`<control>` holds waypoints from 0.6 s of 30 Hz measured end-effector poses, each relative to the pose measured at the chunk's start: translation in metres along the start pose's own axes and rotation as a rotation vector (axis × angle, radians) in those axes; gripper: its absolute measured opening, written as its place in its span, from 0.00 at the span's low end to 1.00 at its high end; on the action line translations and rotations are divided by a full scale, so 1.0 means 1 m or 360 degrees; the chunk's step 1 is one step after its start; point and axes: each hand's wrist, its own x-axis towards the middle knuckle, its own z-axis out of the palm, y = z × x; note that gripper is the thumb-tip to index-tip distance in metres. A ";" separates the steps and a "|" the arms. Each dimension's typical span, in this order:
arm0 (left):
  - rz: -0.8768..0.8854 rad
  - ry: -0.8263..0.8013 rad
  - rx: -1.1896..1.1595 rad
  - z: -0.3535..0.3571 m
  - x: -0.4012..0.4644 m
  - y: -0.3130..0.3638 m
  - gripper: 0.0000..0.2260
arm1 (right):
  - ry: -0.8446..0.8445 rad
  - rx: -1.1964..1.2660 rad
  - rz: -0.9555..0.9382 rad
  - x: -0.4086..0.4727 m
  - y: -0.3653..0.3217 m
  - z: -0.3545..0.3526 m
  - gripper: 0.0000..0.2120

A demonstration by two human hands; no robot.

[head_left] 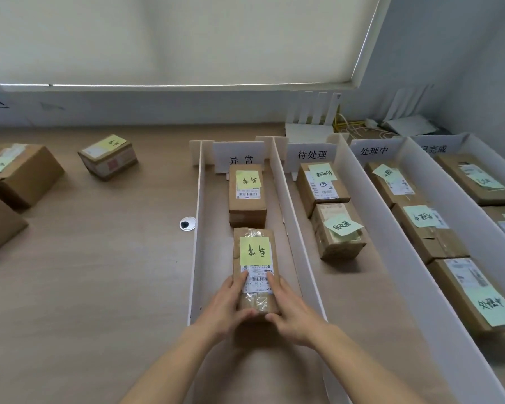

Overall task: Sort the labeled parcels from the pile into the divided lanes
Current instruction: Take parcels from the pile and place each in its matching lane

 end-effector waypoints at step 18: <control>-0.0153 0.0130 -0.0081 -0.008 0.063 -0.013 0.41 | -0.0086 -0.0077 -0.0009 0.071 0.011 -0.028 0.45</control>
